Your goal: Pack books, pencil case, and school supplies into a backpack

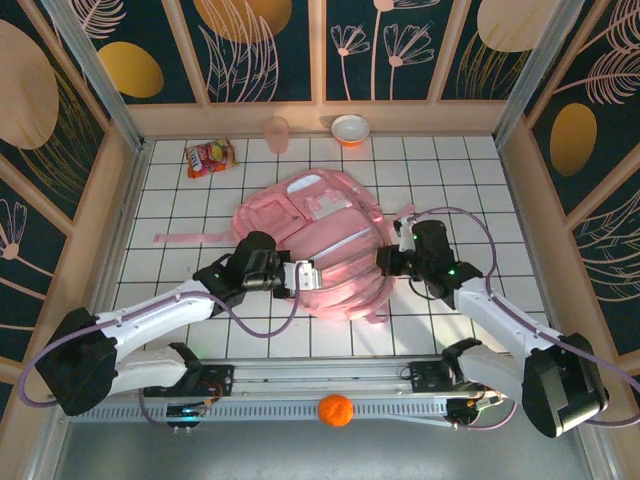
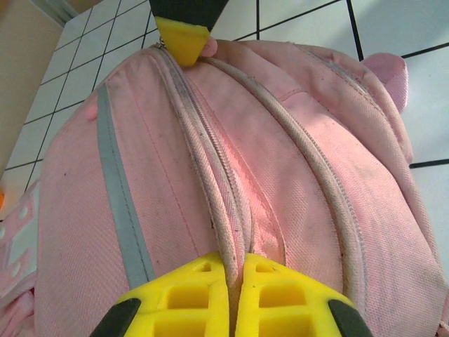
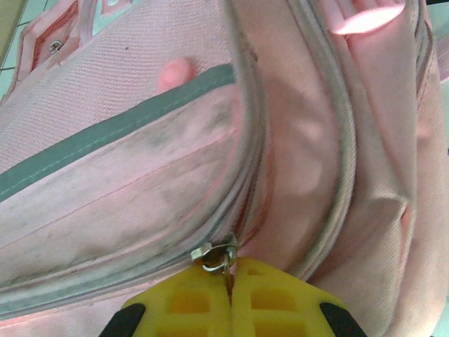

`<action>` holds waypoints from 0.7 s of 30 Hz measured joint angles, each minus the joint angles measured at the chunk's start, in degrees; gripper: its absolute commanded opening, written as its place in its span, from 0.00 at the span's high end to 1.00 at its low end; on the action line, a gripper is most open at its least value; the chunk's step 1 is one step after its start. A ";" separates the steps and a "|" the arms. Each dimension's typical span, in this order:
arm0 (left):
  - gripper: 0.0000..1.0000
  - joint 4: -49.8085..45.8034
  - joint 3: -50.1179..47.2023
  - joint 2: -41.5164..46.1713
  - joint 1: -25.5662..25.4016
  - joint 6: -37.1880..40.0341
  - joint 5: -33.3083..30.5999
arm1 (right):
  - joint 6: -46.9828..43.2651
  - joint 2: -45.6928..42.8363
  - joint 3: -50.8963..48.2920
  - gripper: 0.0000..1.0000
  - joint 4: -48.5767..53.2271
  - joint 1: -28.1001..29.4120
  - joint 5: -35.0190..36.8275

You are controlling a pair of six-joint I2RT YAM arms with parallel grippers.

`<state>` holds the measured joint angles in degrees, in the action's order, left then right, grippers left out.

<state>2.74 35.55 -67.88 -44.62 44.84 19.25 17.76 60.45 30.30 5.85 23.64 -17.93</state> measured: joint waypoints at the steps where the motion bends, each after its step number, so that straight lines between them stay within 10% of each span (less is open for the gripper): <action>1: 1.00 -0.74 -0.04 0.44 0.35 0.24 0.24 | -0.68 0.50 0.09 1.00 -0.02 -0.50 -0.87; 13: 0.98 -8.92 -4.59 10.75 6.58 2.49 -2.62 | 3.21 0.90 -1.22 1.00 -2.99 9.22 -0.31; 18: 0.46 -14.23 -5.57 15.02 8.76 1.42 -10.21 | 10.05 0.74 -2.69 1.00 -5.68 20.39 7.13; 21: 0.37 -18.10 -4.02 17.11 9.75 -0.94 -11.30 | 12.50 1.46 -2.69 1.00 -6.05 23.54 9.62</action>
<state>-15.35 31.53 -50.76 -34.87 43.90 7.94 30.26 61.91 27.62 -0.21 47.18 -8.32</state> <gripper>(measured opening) 0.605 0.045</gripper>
